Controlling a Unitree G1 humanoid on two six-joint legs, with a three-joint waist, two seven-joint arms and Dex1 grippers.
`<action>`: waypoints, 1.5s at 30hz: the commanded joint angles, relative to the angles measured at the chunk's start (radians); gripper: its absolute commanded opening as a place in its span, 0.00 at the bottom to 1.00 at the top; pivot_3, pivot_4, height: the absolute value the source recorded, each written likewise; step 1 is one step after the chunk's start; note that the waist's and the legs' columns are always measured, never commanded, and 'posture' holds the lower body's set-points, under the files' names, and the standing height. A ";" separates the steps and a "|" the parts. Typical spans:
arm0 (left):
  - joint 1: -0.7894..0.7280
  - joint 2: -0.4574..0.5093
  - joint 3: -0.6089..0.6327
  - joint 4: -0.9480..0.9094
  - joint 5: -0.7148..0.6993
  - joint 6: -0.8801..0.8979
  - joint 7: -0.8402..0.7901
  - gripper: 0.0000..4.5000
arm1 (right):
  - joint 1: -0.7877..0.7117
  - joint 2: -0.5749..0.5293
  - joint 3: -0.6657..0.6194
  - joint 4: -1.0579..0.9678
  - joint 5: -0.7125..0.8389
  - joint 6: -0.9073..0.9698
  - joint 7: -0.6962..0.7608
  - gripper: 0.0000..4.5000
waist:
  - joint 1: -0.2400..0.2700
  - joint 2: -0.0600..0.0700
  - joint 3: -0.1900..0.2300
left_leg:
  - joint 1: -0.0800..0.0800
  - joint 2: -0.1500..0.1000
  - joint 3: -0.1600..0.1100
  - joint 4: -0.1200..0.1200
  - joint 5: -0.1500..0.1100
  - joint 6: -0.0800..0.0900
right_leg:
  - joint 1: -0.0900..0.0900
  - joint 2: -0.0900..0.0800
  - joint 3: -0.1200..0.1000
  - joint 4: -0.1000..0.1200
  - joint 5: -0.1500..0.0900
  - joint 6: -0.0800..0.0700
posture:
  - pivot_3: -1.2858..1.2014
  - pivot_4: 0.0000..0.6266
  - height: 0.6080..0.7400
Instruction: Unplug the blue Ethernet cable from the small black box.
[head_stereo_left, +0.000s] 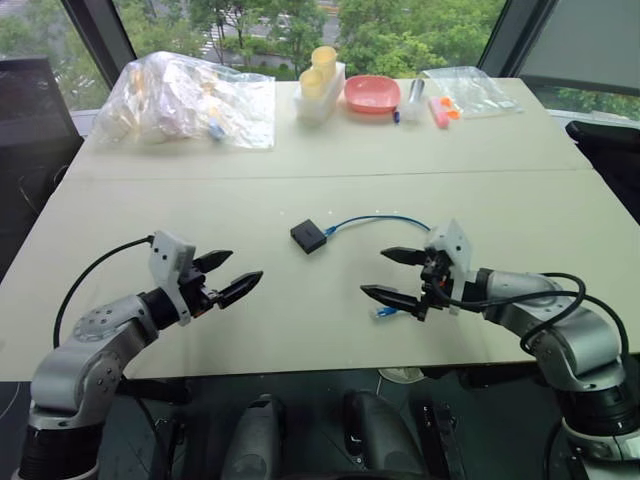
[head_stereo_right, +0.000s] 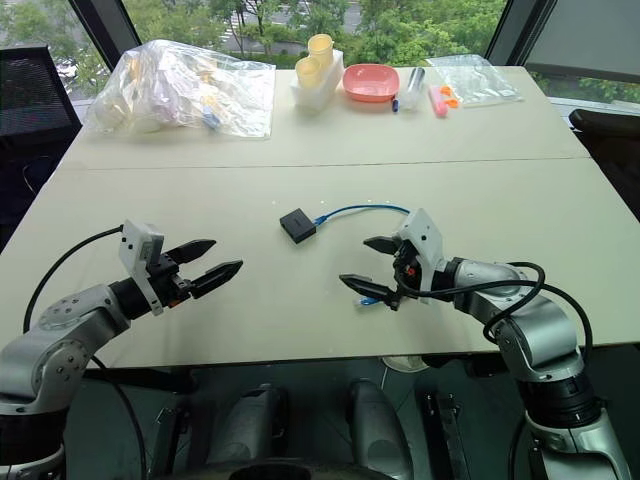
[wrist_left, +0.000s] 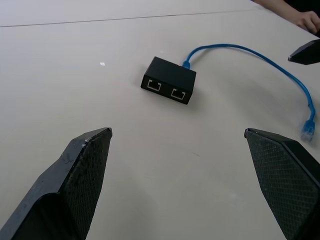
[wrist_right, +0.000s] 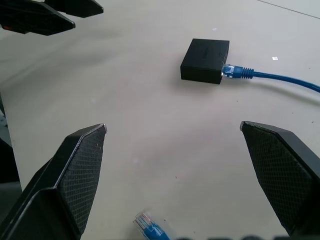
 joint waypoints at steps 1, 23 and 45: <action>-0.015 0.011 -0.011 0.001 0.028 -0.043 -0.018 0.99 | -0.035 -0.018 0.008 0.012 -0.020 -0.041 0.027 1.00 | 0.000 0.000 0.000 | 0.000 0.000 0.000 0.000 0.000 0.000 | 0.000 0.000 0.000 0.000 0.000 0.000 | 0.52 0.24 1.00; -0.250 0.264 -0.057 0.275 0.020 -0.005 -0.439 0.99 | -1.049 0.304 0.533 1.610 -0.804 -1.050 0.255 1.00 | -0.015 0.000 0.001 | -0.004 0.000 0.002 -0.002 0.000 0.000 | -0.005 -0.001 0.000 0.000 0.002 0.001 | 0.52 0.24 1.00; -0.016 0.196 0.073 0.016 -0.033 0.060 -0.181 1.00 | -1.148 0.488 0.679 1.763 -1.209 -1.192 0.038 0.00 | -0.060 -0.002 -0.001 | 0.018 0.004 0.000 -0.004 0.002 -0.005 | 0.007 0.002 0.001 0.009 0.004 -0.007 | 0.52 0.24 1.00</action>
